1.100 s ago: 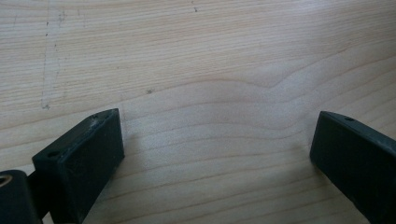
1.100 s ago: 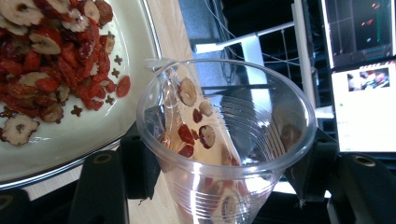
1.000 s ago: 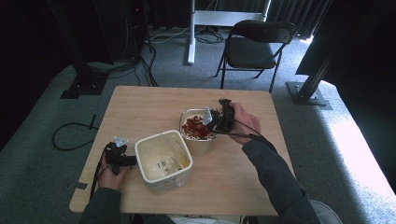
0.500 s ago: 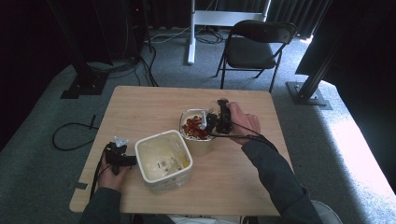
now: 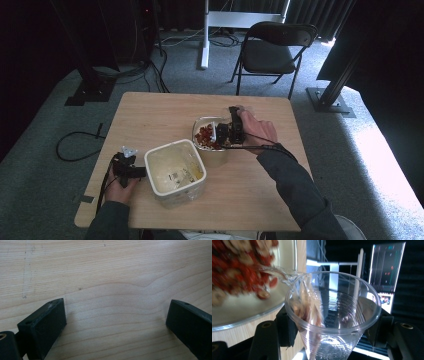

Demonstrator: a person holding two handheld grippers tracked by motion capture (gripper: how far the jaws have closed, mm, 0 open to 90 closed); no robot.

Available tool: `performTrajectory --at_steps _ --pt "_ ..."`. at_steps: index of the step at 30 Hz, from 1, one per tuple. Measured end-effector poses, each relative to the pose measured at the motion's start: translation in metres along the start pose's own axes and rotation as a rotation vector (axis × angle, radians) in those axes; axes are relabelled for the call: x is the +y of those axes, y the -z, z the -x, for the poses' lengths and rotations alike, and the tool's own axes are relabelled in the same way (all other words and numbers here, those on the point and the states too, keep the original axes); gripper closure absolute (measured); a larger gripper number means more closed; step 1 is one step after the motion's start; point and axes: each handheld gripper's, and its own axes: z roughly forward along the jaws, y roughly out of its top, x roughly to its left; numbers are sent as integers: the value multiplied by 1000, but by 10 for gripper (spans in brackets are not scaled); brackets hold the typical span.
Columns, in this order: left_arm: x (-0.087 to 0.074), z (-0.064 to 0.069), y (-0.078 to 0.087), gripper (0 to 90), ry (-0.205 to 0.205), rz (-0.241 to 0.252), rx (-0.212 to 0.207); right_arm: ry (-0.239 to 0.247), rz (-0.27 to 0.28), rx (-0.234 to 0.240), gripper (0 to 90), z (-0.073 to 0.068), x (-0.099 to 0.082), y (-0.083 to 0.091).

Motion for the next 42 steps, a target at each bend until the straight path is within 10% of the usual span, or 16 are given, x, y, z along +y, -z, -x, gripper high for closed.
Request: performTrajectory --at_steps 42 --pt "0 0 0 33 0 0 0 18 22 -51 375 6 8 10"
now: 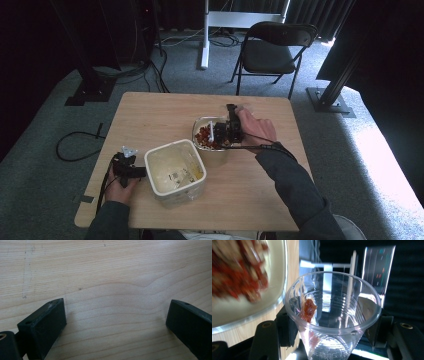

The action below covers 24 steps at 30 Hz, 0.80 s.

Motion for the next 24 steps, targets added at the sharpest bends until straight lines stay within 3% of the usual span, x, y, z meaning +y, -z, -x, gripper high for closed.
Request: performTrajectory --at_steps 2,5,9,13,16,19,23,24 --pt "0 0 0 33 0 0 0 9 24 0 375 0 2 3" --pt "0 0 0 33 0 0 0 14 -44 4 374 0 -4 -9" --pt "0 0 0 33 0 0 0 13 31 5 376 -1 6 3" --pt "0 0 0 33 0 0 0 18 -48 0 375 -1 -1 -9" --pt "0 0 0 33 0 -1 0 6 24 -2 377 -1 6 2" --pt "0 0 0 33 0 -1 0 33 -42 3 377 -2 4 -9" --pt "0 0 0 33 0 -1 0 14 30 13 378 -3 7 1" --pt "0 0 0 33 0 -1 0 22 3 13 378 -4 6 -3"
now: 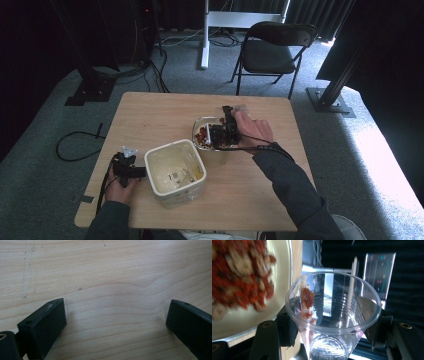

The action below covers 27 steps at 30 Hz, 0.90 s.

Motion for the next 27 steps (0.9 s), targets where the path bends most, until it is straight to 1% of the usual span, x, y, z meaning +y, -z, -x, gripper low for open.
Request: performTrajectory --at_steps 1,2,3,4,5,6,7,8,9,10,11,12,13,15,16,17,18,20,22,23,24,25,26,27 --pt "0 0 0 33 0 0 0 1 -33 5 377 -1 -3 -5" --pt "0 0 0 33 0 -1 0 7 -51 1 377 -1 -4 -9" --pt "0 0 0 33 0 0 0 -2 -43 -6 377 -1 -2 -7" --pt "0 0 0 33 0 0 0 -25 30 0 378 1 2 2" --pt "0 0 0 33 0 0 0 -25 30 0 378 1 2 2" --pt "0 0 0 33 -1 0 0 -12 23 -5 378 0 3 2" --pt "0 0 0 33 -1 0 0 6 -8 -5 377 -1 3 -2" --pt "0 0 0 33 0 0 0 9 -31 -2 377 -1 1 -6" --pt "0 0 0 33 -1 0 0 0 -30 -2 377 -1 1 -7" --pt "0 0 0 33 0 0 0 -15 -11 2 377 0 1 -4" --pt "0 0 0 33 0 0 0 -19 14 4 378 0 2 0" --pt "0 0 0 33 0 0 0 -12 15 -2 378 0 2 0" --pt "0 0 0 33 0 0 0 7 -38 -6 377 -1 0 -6" --pt "0 0 0 33 -1 0 0 2 -31 -5 377 -1 0 -5" --pt "0 0 0 33 0 0 0 -9 -2 2 378 -1 1 -3" --pt "0 0 0 33 0 0 0 -2 6 -1 378 -2 2 -2" --pt "0 0 0 33 -1 -1 0 17 -25 -5 378 -4 2 -5" --pt "0 0 0 33 0 0 0 8 -16 0 378 -4 2 -4" --pt "0 0 0 33 0 0 0 1 -18 -9 378 -3 1 -4" --pt "0 0 0 33 0 0 0 -9 -20 3 377 -3 1 -5" --pt "0 0 0 33 0 0 0 -10 -6 17 378 -2 1 -4" --pt "0 0 0 33 0 0 0 -7 2 15 378 -3 1 -3" --pt "0 0 0 33 -1 -1 0 -14 -9 3 378 -2 1 -3" --pt "0 0 0 33 0 -1 0 -21 -24 1 378 0 0 -5"
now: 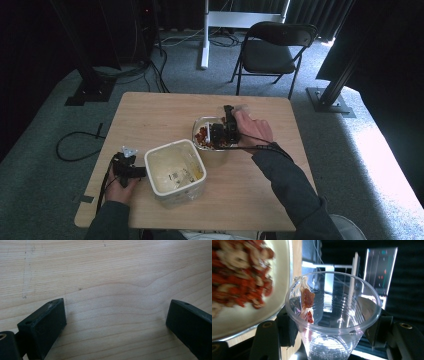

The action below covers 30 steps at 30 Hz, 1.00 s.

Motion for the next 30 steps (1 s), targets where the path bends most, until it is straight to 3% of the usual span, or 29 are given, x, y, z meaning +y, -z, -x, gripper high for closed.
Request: performTrajectory --at_steps 15,19,21,23,25,27,29,30 --pt "0 0 0 33 0 0 0 9 8 0 377 -5 0 -1" --pt "0 0 0 33 0 0 0 29 5 -13 377 -6 1 -1" --pt "0 0 0 33 0 1 0 89 0 -6 377 -10 2 0" --pt "0 0 0 33 0 0 0 44 6 -19 377 -6 2 0" --pt "0 0 0 33 0 0 0 76 5 -15 377 -7 3 1" --pt "0 0 0 33 0 0 0 49 4 -30 378 -5 4 1" --pt "0 0 0 33 0 0 0 99 2 -24 377 -9 5 2" --pt "0 0 0 33 0 0 0 79 2 -32 378 -7 5 1"
